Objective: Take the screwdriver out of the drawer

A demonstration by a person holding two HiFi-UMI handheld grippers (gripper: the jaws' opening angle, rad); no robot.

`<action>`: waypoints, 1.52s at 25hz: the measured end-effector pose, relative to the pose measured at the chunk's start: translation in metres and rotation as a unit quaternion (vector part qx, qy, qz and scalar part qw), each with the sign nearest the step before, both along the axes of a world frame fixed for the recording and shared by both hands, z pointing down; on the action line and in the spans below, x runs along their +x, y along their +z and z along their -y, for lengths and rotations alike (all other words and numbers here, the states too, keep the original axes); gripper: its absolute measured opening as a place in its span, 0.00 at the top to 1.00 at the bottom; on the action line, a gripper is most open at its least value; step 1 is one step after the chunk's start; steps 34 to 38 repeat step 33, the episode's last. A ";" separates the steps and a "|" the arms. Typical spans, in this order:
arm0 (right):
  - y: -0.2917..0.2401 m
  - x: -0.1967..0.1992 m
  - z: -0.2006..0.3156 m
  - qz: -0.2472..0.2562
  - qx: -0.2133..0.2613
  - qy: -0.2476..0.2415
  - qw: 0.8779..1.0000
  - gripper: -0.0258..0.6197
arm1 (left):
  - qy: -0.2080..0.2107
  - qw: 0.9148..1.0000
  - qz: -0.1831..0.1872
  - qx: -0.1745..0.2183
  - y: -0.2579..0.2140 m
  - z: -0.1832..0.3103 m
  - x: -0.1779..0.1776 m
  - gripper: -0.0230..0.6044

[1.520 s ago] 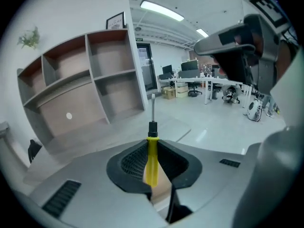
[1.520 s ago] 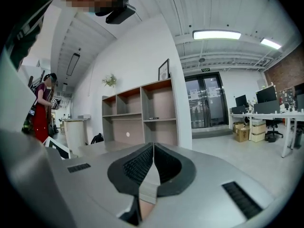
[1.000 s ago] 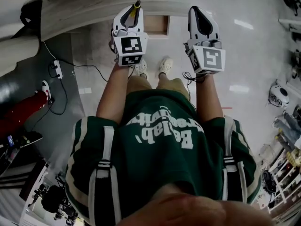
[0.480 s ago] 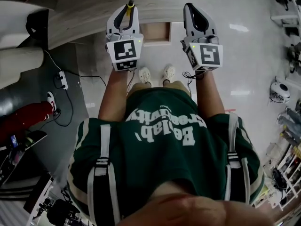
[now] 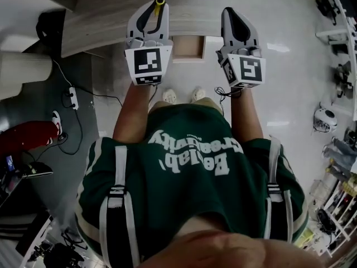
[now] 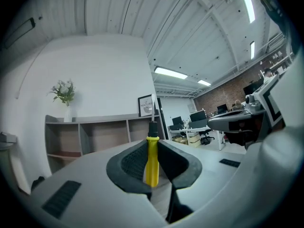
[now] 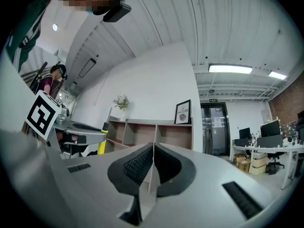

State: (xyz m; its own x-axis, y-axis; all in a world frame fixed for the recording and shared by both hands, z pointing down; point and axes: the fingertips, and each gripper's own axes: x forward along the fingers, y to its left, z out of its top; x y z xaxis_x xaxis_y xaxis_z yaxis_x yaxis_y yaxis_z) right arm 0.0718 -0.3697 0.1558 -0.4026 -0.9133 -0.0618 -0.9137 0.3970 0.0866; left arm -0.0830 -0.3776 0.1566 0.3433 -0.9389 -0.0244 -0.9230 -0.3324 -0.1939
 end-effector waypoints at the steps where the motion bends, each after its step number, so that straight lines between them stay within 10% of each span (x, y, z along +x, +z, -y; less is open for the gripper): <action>1: -0.003 -0.002 -0.002 0.003 -0.002 0.002 1.000 0.91 | 0.001 1.000 0.000 0.003 -0.003 -0.002 -0.003 0.84; 38: -0.010 -0.072 -0.019 -0.015 0.030 -0.005 0.999 0.91 | 0.003 1.000 -0.017 0.022 -0.008 -0.027 -0.075 0.84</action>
